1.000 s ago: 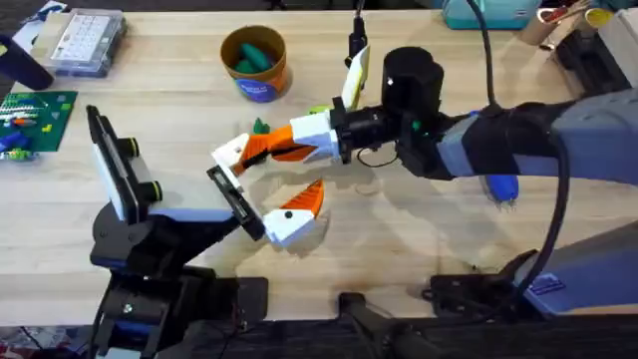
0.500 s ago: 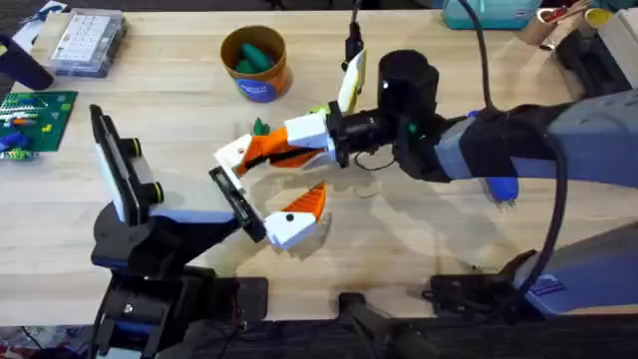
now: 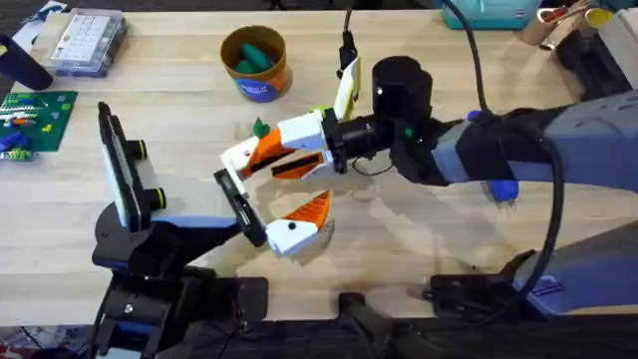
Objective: Pick up the gripper from the table and insert it into the empty holder that is missing its gripper. Then pick up a screw, insert it into the mounting hole, and use the screwdriver to tighten it. Finally, clean up the table by picking up the vegetable and placing it into the bucket.
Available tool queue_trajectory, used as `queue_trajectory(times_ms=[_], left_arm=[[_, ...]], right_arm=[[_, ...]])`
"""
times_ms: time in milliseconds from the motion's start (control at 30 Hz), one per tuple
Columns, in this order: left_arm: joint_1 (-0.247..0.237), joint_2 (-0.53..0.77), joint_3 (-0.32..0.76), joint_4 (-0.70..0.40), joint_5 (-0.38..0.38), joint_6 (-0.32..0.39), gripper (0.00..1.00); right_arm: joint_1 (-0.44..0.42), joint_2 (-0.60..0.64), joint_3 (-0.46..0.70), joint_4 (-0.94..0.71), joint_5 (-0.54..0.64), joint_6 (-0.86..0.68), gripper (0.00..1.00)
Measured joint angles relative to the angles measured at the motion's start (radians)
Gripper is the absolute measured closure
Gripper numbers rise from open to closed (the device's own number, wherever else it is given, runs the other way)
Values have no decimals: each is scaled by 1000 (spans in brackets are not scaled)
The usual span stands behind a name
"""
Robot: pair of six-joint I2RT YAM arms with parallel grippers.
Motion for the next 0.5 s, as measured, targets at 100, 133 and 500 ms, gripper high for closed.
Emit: queue_trajectory(times_ms=[100, 133, 500], left_arm=[[0, 0, 0, 0, 3, 0, 15], [0, 0, 0, 0, 3, 0, 15], [0, 0, 0, 0, 3, 1, 14]], right_arm=[[0, 0, -2, 0, 1, 3, 124], [0, 0, -2, 0, 1, 3, 56], [-28, 0, -2, 0, -13, 1, 6]])
